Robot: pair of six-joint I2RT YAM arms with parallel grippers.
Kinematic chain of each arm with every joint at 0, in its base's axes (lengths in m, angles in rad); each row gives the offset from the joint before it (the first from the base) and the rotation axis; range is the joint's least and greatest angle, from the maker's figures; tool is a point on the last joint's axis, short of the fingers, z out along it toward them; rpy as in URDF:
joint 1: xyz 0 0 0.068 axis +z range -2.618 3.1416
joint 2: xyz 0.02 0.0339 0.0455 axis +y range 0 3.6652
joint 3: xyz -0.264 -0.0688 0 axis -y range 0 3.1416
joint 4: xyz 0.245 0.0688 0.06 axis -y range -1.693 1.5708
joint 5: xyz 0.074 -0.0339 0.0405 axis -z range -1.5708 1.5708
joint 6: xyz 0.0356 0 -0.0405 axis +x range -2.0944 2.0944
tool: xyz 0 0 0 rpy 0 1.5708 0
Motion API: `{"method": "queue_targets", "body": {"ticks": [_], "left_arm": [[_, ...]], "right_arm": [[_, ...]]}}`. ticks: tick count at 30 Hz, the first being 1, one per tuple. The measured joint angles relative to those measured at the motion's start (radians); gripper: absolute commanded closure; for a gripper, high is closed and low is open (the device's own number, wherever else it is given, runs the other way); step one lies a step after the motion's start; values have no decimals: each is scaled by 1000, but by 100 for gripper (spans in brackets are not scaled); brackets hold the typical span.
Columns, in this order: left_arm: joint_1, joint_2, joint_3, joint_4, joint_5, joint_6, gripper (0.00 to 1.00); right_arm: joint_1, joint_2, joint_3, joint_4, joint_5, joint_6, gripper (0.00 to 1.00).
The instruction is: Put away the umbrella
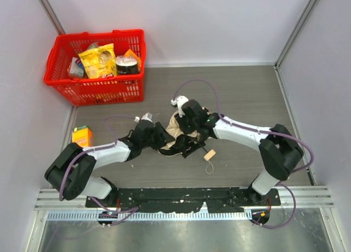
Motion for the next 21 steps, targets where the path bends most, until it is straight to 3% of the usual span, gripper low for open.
{"method": "queue_targets", "body": {"ticks": [6, 14, 20, 21], "left_arm": [[-1, 46, 121, -13, 5, 27, 55], [-1, 439, 597, -5, 42, 85, 52], [0, 572, 781, -15, 45, 129, 40], [0, 575, 784, -19, 45, 138, 44]], "right_arm": [[-88, -108, 46, -57, -69, -34, 99], [-247, -158, 127, -87, -147, -107, 99], [-355, -146, 303, -91, -224, -159, 99], [-356, -145, 335, -80, -231, -167, 99]]}}
